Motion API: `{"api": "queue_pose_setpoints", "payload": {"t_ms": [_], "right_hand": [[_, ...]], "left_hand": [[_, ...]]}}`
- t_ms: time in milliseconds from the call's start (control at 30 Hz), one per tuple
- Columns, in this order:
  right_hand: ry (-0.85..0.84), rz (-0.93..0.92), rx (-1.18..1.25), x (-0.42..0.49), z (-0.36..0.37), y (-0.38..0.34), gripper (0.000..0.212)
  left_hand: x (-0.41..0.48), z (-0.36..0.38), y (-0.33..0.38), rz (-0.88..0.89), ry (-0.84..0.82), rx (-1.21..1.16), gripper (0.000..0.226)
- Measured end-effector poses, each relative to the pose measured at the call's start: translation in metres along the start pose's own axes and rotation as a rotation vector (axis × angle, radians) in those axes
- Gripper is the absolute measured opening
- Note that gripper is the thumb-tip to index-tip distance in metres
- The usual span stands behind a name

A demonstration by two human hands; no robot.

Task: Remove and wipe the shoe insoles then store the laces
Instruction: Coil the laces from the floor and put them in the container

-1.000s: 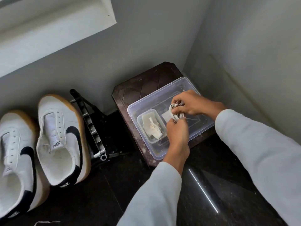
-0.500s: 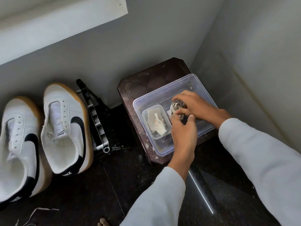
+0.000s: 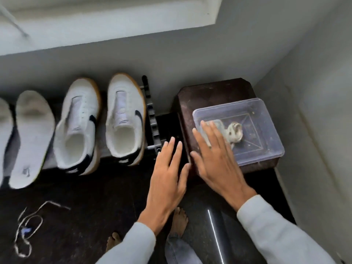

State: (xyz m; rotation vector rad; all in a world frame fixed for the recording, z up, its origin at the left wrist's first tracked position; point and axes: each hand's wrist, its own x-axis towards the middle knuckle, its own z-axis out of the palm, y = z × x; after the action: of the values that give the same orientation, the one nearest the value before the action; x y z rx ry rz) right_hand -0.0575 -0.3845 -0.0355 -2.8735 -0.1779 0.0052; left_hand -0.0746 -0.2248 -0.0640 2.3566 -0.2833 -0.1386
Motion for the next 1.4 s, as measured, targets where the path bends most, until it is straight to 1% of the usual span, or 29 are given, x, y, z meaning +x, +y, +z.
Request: {"api": "queue_pose_setpoints", "payload": {"t_ms": [67,133,233,400,500,700,767,867,933,1033,1067,1133,1233,1300,1400], "right_hand": [[-0.065,-0.037,-0.018,-0.014,0.015,-0.042,0.065],[-0.131,-0.062,-0.030,-0.030,0.031,-0.085,0.066],[-0.256,-0.096,-0.029,-0.055,0.054,-0.139,0.067],[-0.441,-0.151,-0.059,-0.092,0.089,-0.227,0.069],[-0.527,-0.219,-0.109,-0.108,0.111,-0.279,0.072],[-0.646,-0.403,-0.222,-0.125,0.170,-0.392,0.082],[-0.670,-0.451,-0.224,-0.123,0.192,-0.430,0.079],[-0.686,-0.530,-0.223,-0.115,0.224,-0.485,0.067],[-0.756,-0.591,-0.209,-0.106,0.248,-0.521,0.064],[-0.836,-0.644,-0.192,-0.088,0.287,-0.570,0.061],[-0.861,-0.655,-0.183,-0.082,0.303,-0.585,0.060],[-0.884,-0.699,-0.193,-0.065,0.348,-0.611,0.061],[-0.913,-0.781,-0.253,-0.046,0.421,-0.639,0.066],[-0.892,-0.823,-0.304,-0.034,0.474,-0.653,0.065],[-0.869,-0.863,-0.340,-0.020,0.551,-0.672,0.062]], "left_hand": [[-0.027,-0.022,-0.025,-0.015,0.004,0.120,0.060],[-0.060,-0.044,-0.050,-0.057,-0.001,0.188,0.063],[-0.115,-0.073,-0.086,-0.151,-0.005,0.230,0.067],[-0.212,-0.117,-0.147,-0.270,0.001,0.267,0.066],[-0.264,-0.145,-0.189,-0.398,0.000,0.297,0.066],[-0.367,-0.206,-0.282,-0.718,0.038,0.249,0.060],[-0.392,-0.225,-0.314,-0.809,0.046,0.230,0.059],[-0.418,-0.246,-0.361,-0.910,0.076,0.224,0.060],[-0.432,-0.256,-0.389,-0.964,0.075,0.197,0.060],[-0.449,-0.261,-0.433,-1.034,0.033,0.172,0.055],[-0.453,-0.261,-0.450,-1.049,0.048,0.179,0.053],[-0.458,-0.255,-0.493,-1.084,0.104,0.223,0.050],[-0.464,-0.238,-0.563,-1.159,0.181,0.184,0.051],[-0.466,-0.222,-0.610,-1.210,0.235,0.168,0.048],[-0.467,-0.192,-0.679,-1.261,0.347,0.080,0.043]]}}
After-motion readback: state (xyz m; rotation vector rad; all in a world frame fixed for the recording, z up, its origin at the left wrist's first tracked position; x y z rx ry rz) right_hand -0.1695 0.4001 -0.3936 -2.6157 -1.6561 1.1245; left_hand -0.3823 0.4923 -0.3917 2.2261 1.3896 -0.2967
